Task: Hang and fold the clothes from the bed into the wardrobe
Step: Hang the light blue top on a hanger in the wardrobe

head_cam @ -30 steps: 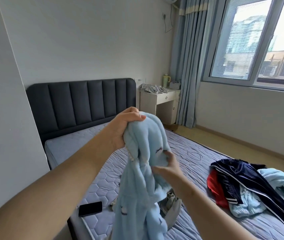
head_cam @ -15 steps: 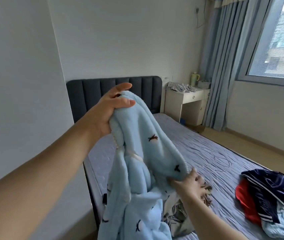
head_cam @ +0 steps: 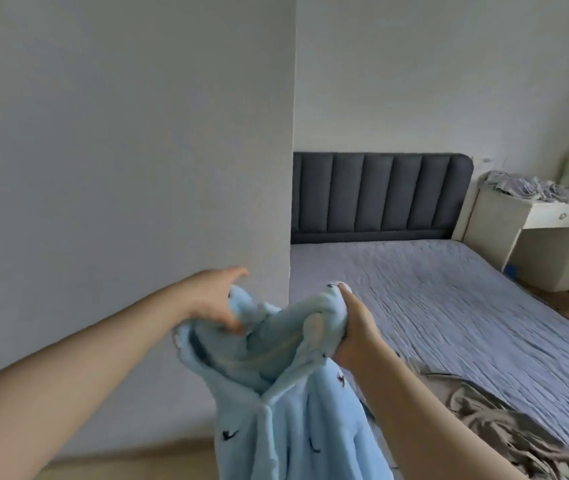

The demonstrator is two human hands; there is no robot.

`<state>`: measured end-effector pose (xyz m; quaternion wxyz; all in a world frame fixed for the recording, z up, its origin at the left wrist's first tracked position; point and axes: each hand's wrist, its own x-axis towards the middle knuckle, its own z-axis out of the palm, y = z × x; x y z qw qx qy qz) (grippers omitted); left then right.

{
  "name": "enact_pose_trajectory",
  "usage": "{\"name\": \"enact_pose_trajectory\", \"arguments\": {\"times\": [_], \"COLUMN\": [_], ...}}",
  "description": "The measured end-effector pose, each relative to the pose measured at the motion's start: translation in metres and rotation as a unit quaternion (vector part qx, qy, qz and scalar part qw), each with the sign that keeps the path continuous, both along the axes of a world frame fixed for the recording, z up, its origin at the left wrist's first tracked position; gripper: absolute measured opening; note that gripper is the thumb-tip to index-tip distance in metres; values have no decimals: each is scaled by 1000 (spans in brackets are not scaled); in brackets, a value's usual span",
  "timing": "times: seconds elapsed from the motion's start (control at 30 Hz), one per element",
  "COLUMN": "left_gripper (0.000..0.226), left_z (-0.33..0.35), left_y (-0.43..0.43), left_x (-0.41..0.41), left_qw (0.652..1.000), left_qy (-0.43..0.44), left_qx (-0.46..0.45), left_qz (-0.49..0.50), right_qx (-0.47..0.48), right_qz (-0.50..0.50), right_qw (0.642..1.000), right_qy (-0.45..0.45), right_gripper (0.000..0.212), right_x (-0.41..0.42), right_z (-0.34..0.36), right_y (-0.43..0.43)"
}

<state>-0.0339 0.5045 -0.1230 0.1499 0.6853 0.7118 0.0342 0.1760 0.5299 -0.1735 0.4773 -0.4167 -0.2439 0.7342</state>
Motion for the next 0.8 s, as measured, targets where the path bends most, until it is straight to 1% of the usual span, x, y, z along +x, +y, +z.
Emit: {"name": "enact_pose_trajectory", "arguments": {"times": [0.03, 0.07, 0.1, 0.13, 0.17, 0.2, 0.23, 0.27, 0.3, 0.33, 0.37, 0.4, 0.43, 0.47, 0.5, 0.53, 0.57, 0.6, 0.63, 0.7, 0.73, 0.8], "left_gripper": [94, 81, 61, 38, 22, 14, 12, 15, 16, 13, 8, 8, 10, 10, 11, 17, 24, 28, 26, 18, 20, 29], "left_z": [-10, -18, -24, -28, -31, -33, -35, -34, -35, -34, -33, -31, -29, -26, -22, -16, -11, -4, 0, 10, 15, 19], "left_y": [-10, -25, -31, -43, -54, -65, -81, -99, -116, -136, -156, -178, -200, -222, -248, -272, -285, -307, -325, -359, -371, -397], "left_x": [-17, -39, -49, -64, -81, -98, -119, -141, -160, -180, -198, -218, -237, -255, -274, -289, -297, -311, -322, -338, -341, -352], "left_qw": [992, 975, 958, 945, 939, 938, 943, 953, 966, 973, 967, 938, 886, 822, 762, 711, 671, 635, 607, 565, 551, 520], "left_qy": [118, 208, 265, 295, 304, 299, 276, 230, 164, 83, -23, -145, -270, -376, -450, -499, -537, -564, -584, -612, -625, -650], "left_qx": [-35, -70, -98, -124, -143, -155, -162, -155, -128, -83, -22, 35, 82, 102, 114, 121, 135, 171, 217, 302, 331, 387], "left_qz": [19, 44, 51, 64, 75, 82, 94, 117, 152, 201, 254, 313, 368, 415, 452, 480, 494, 500, 493, 464, 443, 397], "right_qx": [26, 46, 60, 69, 75, 80, 82, 85, 90, 96, 102, 104, 106, 103, 95, 90, 93, 99, 104, 104, 104, 125], "right_qz": [21, 54, 75, 110, 148, 180, 215, 247, 271, 295, 315, 334, 351, 366, 386, 404, 415, 429, 432, 450, 471, 525], "right_qw": [999, 997, 995, 990, 984, 978, 971, 963, 955, 946, 938, 929, 922, 914, 905, 897, 892, 885, 886, 882, 872, 841], "right_qy": [8, 15, 32, 51, 59, 65, 67, 74, 83, 93, 104, 117, 127, 143, 151, 154, 155, 151, 131, 99, 88, 35], "right_gripper": [43, 39, 38, 42, 44, 44, 40, 36, 37, 40, 42, 44, 45, 45, 42, 38, 35, 34, 33, 33, 35, 33], "right_x": [-15, -36, -43, -58, -75, -92, -116, -140, -161, -182, -201, -222, -243, -263, -289, -313, -329, -354, -376, -415, -432, -467], "right_z": [3, 11, 15, 20, 24, 31, 37, 43, 48, 52, 53, 55, 57, 58, 57, 56, 54, 53, 51, 43, 37, 22], "right_y": [-3, -9, -12, -16, -20, -26, -36, -47, -56, -63, -68, -75, -84, -94, -107, -120, -127, -141, -155, -183, -193, -219]}}
